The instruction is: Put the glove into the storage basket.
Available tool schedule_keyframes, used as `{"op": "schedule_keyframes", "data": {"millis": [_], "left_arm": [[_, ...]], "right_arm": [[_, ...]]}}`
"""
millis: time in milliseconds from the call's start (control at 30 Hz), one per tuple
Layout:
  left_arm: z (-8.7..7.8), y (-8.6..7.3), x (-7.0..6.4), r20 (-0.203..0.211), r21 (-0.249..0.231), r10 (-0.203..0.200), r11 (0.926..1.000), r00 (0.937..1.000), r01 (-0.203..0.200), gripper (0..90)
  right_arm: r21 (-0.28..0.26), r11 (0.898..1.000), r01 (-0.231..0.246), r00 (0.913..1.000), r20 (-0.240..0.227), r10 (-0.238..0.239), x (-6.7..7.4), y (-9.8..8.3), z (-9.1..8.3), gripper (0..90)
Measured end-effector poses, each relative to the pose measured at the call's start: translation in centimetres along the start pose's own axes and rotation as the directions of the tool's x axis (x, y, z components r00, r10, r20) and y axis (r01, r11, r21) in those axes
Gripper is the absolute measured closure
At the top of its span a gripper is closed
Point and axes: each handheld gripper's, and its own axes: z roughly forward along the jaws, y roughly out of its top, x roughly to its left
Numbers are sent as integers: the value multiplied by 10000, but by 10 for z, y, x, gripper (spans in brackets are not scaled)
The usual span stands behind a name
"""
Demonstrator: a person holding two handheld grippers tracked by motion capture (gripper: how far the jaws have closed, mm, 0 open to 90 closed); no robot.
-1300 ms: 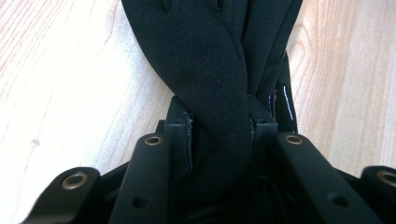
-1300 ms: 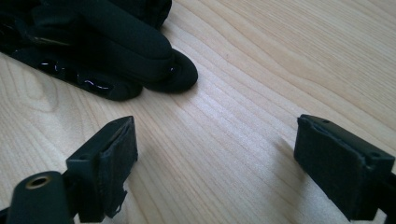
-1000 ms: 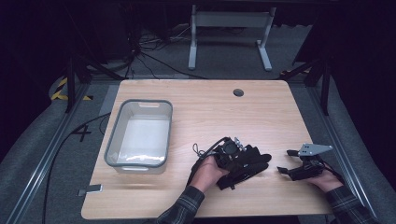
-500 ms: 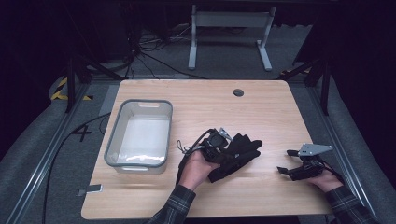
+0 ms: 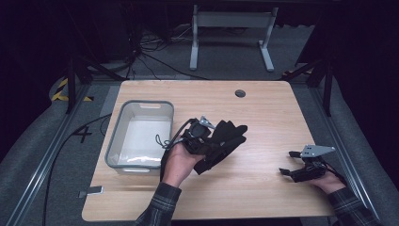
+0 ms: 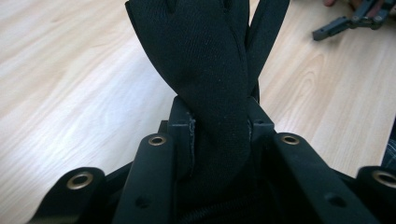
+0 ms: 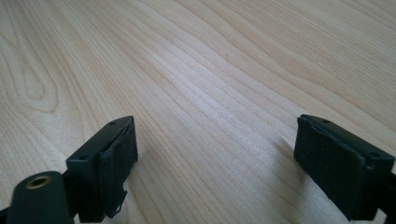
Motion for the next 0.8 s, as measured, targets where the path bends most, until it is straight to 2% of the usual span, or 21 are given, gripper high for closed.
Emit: {"op": "schedule_keyframes", "data": {"millis": [200, 400, 667, 800], "left_arm": [[-21, -4, 15, -450, -263, -345, 9991, 9984, 333, 716], [-43, -13, 33, -875, -487, -827, 9957, 9927, 787, 715], [-70, -32, 59, -1296, -972, -1650, 9834, 9777, 1531, 715], [-85, -42, 71, -1641, -1185, -2025, 9757, 9654, 1845, 715]], "right_arm": [[3, 10000, -2, 10000, -1, 2, 0, 0, 0, 138], [8, 10000, 3, 10000, 9, -3, 0, 0, 0, 138], [-1, 10000, 5, 10000, 9, -5, 0, 0, 0, 138], [1, 10000, -1, 10000, 1, 1, 0, 0, 0, 138]]}}
